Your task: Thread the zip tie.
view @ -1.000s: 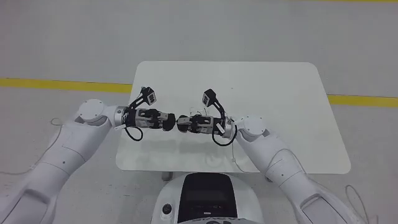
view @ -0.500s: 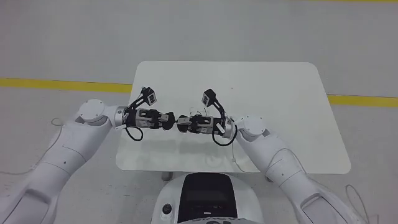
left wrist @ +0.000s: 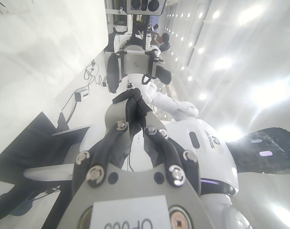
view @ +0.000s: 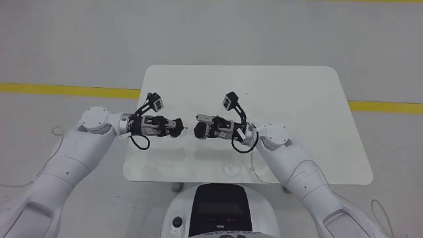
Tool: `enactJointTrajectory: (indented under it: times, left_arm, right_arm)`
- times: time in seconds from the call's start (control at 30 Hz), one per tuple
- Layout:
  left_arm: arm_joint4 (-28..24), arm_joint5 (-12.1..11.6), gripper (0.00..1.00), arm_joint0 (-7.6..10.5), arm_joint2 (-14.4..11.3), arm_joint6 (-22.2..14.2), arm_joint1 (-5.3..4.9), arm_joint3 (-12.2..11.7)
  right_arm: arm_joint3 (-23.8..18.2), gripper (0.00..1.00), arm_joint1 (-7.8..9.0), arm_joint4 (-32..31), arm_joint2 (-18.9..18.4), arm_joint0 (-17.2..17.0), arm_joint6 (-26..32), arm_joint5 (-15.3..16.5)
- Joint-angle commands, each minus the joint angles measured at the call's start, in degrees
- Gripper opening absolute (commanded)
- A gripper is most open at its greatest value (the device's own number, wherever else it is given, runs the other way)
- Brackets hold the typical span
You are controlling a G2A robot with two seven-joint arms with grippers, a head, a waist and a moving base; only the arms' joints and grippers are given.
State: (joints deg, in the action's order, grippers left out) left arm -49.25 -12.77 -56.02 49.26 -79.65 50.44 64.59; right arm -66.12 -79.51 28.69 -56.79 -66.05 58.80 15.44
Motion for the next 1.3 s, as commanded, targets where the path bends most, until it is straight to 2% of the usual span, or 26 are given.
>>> enactJointTrajectory:
  times: [0.0, 0.07, 0.33, 0.37, 0.47, 0.5, 0.53, 0.6, 0.77, 1.0, 1.13, 1.27]
  left_arm:
    - [-0.5, 0.0, 0.00, -0.23, -0.3, 0.0, -0.01, 0.5]
    - [1.5, 1.3, 0.00, 0.24, -0.8, 0.0, -0.31, 0.8]
    - [1.5, 1.3, 0.00, 0.24, -0.8, 0.0, -0.31, 0.8]
    - [1.5, 1.3, 0.00, 0.03, -0.8, 0.8, -0.26, 1.2]
    - [5.7, -4.0, 0.00, -0.21, -0.6, 6.1, -0.16, 1.3]
    - [4.4, -5.9, 0.00, -0.68, -0.4, 5.9, -0.01, 1.2]
    - [2.8, -6.7, 0.00, -0.87, -0.1, 5.1, 0.09, 0.9]
    - [3.3, -6.7, 0.00, -0.56, 1.2, 3.2, 0.21, 0.5]
    - [3.2, -6.7, 0.00, -2.15, 6.0, 0.0, 1.45, -0.6]
    - [5.6, -6.7, 0.00, -4.75, 11.3, 0.0, 3.36, 0.5]
    - [5.9, -6.7, 0.00, -5.83, 13.2, 0.0, 4.31, 1.1]
    - [7.5, -6.7, 0.00, -5.99, 13.1, 0.0, 4.64, -0.1]
  right_arm:
    - [-0.2, 1.00, 0.08, -0.2, 0.0, -0.1, 0.0, -0.1]
    - [-0.2, 1.00, 0.08, -0.2, 0.0, -0.1, 0.0, -0.1]
    - [-0.2, 1.00, 0.08, -0.2, 0.0, -0.1, 0.0, -0.1]
    - [-0.2, 1.00, 0.08, -0.2, 0.0, -0.1, 0.0, -0.1]
    - [-0.2, 1.00, 0.08, -0.2, 0.0, -0.1, 0.0, -0.1]
    - [-0.2, 1.00, 0.08, -0.2, 0.0, -0.1, 0.0, -0.1]
    - [-0.2, 1.00, 0.08, -0.2, 0.0, -0.1, 0.0, -0.1]
    - [-0.2, 1.00, 0.08, -0.2, 0.0, -0.1, 0.0, -0.1]
    - [-0.2, 1.00, 0.08, -0.2, 0.0, -0.1, 0.0, -0.1]
    - [-0.2, 1.00, 0.08, -0.2, 0.0, -0.1, 0.0, -0.1]
    - [-0.2, 1.00, 0.08, -0.2, 0.0, -0.1, 0.0, -0.1]
    - [-0.2, 1.00, 0.08, -0.2, 0.0, -0.1, 0.0, -0.1]
